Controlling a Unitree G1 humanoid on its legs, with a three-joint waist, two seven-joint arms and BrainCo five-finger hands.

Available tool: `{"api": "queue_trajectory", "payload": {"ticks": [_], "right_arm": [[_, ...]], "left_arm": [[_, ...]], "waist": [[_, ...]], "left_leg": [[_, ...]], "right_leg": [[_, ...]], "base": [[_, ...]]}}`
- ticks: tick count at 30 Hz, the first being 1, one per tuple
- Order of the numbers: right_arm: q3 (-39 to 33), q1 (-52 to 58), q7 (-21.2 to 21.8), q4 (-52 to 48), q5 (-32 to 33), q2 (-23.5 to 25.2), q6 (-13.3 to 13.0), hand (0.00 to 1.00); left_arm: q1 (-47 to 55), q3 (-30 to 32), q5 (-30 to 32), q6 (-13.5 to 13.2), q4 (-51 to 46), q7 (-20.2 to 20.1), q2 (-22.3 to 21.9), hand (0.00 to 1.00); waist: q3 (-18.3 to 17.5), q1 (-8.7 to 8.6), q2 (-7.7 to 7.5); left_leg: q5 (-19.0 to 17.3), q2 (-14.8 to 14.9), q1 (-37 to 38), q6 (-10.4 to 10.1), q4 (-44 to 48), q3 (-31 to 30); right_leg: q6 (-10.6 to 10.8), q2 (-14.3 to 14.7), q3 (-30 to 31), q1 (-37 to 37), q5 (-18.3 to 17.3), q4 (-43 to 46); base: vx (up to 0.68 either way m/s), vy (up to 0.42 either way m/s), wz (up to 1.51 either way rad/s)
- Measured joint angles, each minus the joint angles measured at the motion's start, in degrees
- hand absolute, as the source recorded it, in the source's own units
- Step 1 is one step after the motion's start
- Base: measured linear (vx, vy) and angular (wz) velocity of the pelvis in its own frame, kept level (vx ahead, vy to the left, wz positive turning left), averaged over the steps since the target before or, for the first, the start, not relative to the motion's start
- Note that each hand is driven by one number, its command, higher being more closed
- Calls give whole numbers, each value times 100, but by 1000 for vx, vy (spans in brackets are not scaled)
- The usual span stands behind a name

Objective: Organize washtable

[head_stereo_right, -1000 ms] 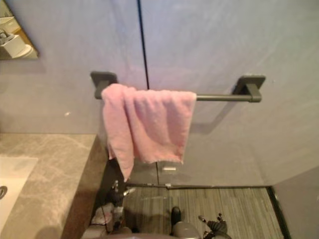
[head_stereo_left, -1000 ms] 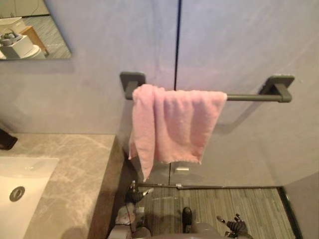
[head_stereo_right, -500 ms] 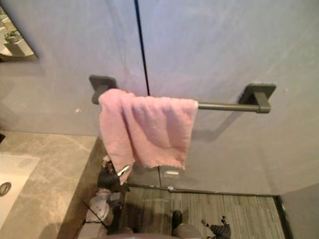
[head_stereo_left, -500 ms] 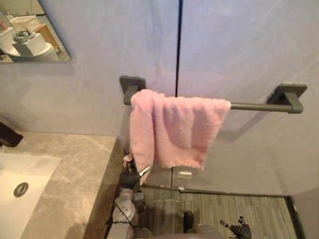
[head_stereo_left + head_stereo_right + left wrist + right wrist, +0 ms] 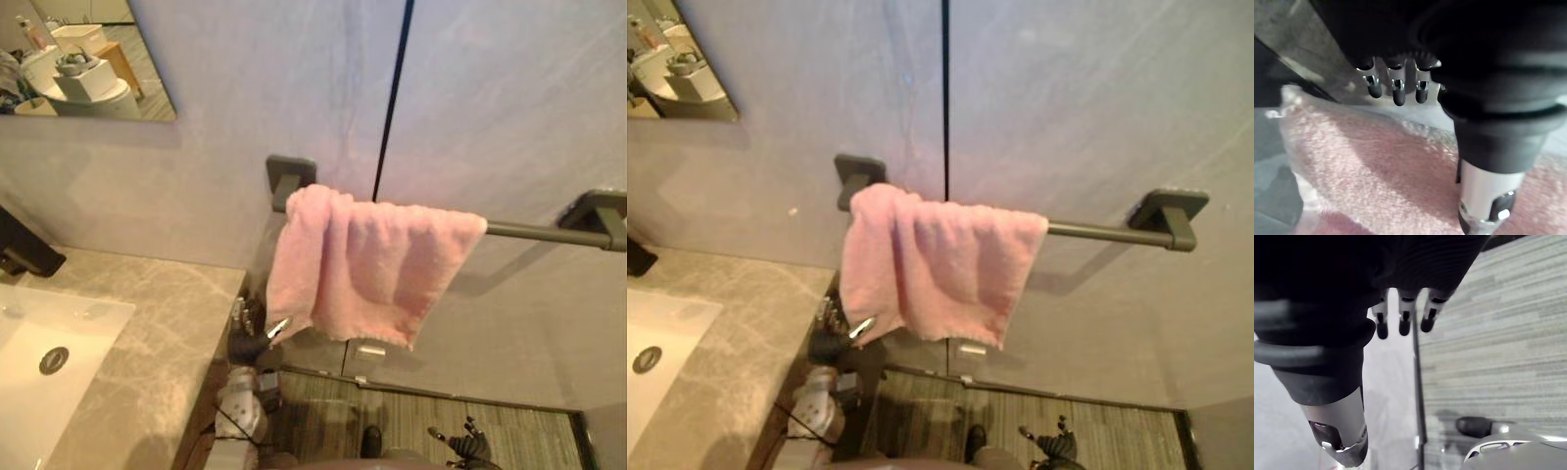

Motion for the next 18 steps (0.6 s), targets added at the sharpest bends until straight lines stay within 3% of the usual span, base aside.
{"api": "queue_trajectory", "payload": {"ticks": [15,16,18], "right_arm": [[224,-253,8,64,-13,-152,5,0],[225,-272,8,64,-12,-153,6,0],[256,-289,8,56,-12,-162,6,0]], "left_arm": [[-425,-397,-51,-146,-98,-256,338,0],[-425,-396,-42,-146,-96,-251,398,100],[-425,-393,4,-145,-86,-236,443,100]], "waist": [[-23,-45,19],[-25,-47,15],[-31,-48,12]], "left_leg": [[17,5,-9,-7,-45,-26],[17,3,-11,-7,-49,-12],[17,2,-11,-7,-52,8]], "right_leg": [[-21,33,75,-40,-26,-12],[-22,32,87,-51,-25,-12],[-22,32,104,-63,-23,-12]], "base": [[1,9,0],[10,28,-6],[10,27,-5]]}}
